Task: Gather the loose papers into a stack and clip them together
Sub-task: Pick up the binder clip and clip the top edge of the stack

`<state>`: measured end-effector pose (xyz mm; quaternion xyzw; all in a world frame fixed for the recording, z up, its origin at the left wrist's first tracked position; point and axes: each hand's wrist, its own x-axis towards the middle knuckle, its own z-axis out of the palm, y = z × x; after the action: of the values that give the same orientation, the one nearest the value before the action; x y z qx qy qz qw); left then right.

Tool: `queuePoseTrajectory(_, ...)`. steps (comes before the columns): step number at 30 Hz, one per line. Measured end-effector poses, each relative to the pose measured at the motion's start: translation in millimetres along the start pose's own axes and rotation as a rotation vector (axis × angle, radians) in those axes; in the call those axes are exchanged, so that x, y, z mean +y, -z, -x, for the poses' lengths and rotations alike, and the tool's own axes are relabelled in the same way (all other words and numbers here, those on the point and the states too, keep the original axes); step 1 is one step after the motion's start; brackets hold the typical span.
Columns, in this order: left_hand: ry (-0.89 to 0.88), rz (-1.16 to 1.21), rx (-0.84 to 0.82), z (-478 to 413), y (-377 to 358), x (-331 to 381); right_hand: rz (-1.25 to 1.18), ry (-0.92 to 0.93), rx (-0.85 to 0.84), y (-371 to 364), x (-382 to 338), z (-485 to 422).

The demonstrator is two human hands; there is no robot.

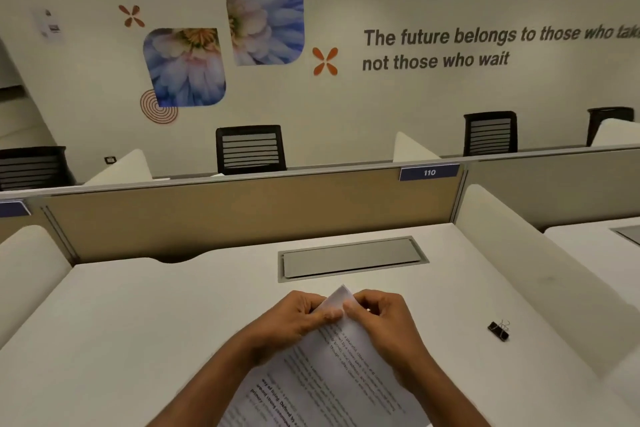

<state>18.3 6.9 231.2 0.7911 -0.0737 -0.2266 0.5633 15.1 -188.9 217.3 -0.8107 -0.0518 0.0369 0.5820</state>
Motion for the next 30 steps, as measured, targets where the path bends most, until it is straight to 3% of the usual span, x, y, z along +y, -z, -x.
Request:
queuePoseTrajectory(5, 0.089, -0.019, -0.150, -18.9, 1.3, -15.4, -0.108, -0.125, 0.056, 14.6, 25.1, -0.8)
queuePoseTrajectory(15, 0.194, -0.145, -0.101, -93.2, -52.8, -2.2, 0.217, -0.096, -0.001, 62.2, 82.1, -22.2)
queuePoseTrajectory(22, 0.280, -0.289, 0.041, -158.2, -103.1, 21.5, 0.029, -0.235, 0.014, 116.2, 121.7, -50.3)
queuePoseTrajectory(30, 0.403, -0.219, -0.077, -204.3, -125.7, 21.8, -0.187, -0.391, -0.069, 156.7, 164.3, -67.6)
